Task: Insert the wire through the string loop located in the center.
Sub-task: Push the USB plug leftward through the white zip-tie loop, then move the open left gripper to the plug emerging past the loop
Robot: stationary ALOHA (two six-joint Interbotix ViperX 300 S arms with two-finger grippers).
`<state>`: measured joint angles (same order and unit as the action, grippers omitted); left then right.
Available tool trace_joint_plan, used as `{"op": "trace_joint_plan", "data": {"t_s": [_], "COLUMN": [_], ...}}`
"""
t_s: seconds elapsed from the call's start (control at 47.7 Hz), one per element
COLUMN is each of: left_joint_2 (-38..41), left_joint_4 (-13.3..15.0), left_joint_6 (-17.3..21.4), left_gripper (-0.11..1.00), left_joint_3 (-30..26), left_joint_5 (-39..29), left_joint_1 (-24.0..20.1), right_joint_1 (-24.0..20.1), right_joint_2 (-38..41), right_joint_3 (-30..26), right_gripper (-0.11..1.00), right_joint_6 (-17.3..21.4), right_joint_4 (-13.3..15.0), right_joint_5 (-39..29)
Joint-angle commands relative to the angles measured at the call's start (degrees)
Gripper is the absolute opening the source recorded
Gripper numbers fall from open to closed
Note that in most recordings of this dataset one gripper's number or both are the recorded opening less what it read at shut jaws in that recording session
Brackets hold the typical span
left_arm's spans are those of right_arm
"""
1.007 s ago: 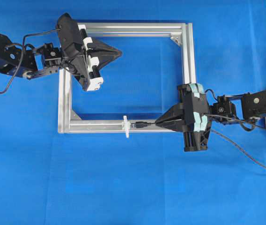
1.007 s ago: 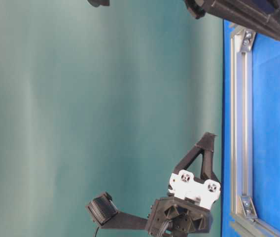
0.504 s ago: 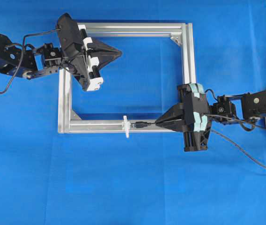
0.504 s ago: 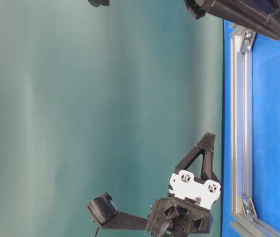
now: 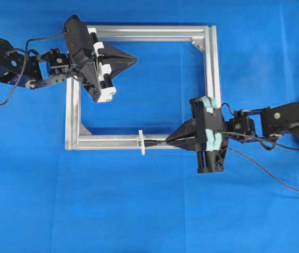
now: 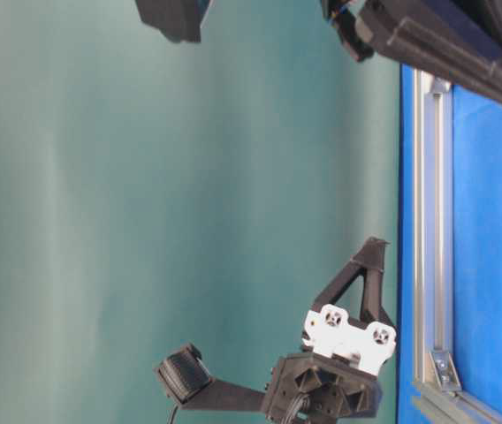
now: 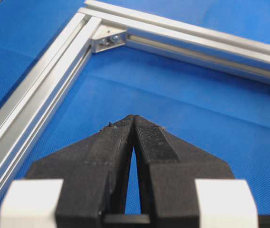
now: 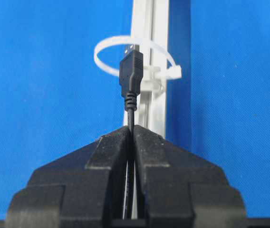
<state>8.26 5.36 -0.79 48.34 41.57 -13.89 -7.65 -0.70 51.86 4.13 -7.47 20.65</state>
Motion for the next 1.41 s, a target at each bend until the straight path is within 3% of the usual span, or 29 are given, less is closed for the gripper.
{"op": "trace_joint_plan", "data": {"t_s": [0.0, 0.567, 1.049, 1.385], "left_joint_2": [-2.1, -2.3, -2.2, -2.2], "left_joint_4": [-0.2, -0.2, -0.2, -0.2], "left_joint_6": [0.1, 0.0, 0.0, -0.3], "left_gripper": [0.0, 0.0, 0.0, 0.0], "left_joint_3": [-0.3, 0.2, 0.2, 0.3], "left_joint_5": [0.3, 0.3, 0.3, 0.6], "left_joint_1": [0.2, 0.3, 1.3, 6.9], "right_joint_1": [-0.2, -0.3, -0.3, -0.3], "right_joint_2": [0.3, 6.5, 6.7, 6.7], "right_joint_3": [-2.0, -9.7, -9.7, -9.7], "right_gripper": [-0.01, -0.01, -0.01, -0.01], "right_joint_6": [0.0, 0.0, 0.0, 0.0], "right_joint_4": [-0.2, -0.2, -0.2, -0.2], "right_joint_5": [0.3, 0.2, 0.3, 0.4]}}
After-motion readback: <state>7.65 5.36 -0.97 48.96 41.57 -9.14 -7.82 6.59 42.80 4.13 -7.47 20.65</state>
